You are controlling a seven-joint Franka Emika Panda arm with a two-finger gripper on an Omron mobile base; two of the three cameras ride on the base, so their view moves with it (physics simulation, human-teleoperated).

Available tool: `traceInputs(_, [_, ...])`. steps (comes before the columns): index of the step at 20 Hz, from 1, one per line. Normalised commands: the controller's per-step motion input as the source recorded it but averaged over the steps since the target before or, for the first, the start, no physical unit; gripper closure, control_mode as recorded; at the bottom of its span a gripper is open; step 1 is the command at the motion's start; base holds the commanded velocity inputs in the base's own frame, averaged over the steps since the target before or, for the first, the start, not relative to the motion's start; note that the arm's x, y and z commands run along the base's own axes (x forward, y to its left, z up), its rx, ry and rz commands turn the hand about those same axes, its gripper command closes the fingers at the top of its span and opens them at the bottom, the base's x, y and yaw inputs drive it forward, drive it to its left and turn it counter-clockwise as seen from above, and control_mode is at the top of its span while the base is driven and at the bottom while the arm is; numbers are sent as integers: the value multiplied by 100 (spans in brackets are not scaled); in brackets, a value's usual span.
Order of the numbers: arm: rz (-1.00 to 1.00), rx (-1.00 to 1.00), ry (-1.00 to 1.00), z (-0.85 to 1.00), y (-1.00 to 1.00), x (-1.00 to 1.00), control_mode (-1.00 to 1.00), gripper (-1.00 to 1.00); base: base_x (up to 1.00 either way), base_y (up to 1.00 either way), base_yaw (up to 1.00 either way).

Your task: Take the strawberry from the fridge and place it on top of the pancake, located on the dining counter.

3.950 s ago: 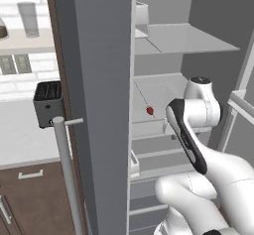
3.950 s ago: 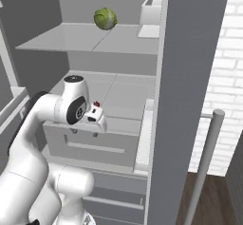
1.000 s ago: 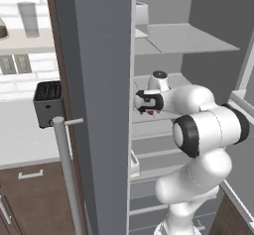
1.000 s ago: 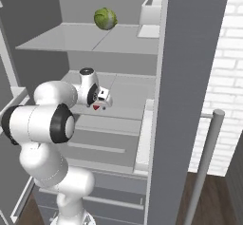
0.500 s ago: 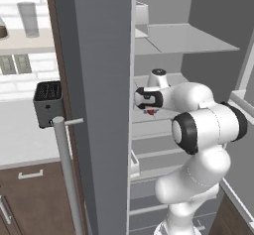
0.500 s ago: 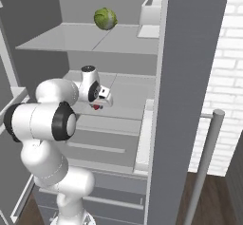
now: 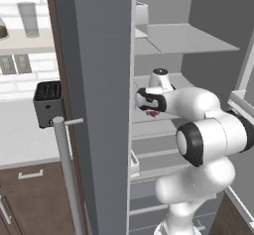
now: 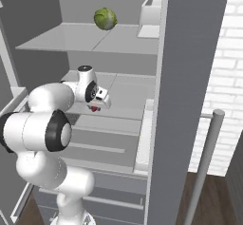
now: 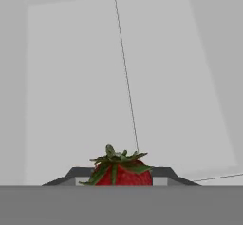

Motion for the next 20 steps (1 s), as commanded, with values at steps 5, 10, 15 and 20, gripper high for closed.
traceInputs(5, [0,0,0,28,0,-83,-100,100,0,0,0])
traceInputs(10, [0,0,-13,36,0,-100,-100,100,0,0,0])
traceInputs(15, [0,0,-13,60,0,-97,-100,100,0,0,0])
traceInputs(20, [0,0,-1,85,0,-84,-100,100,0,0,0])
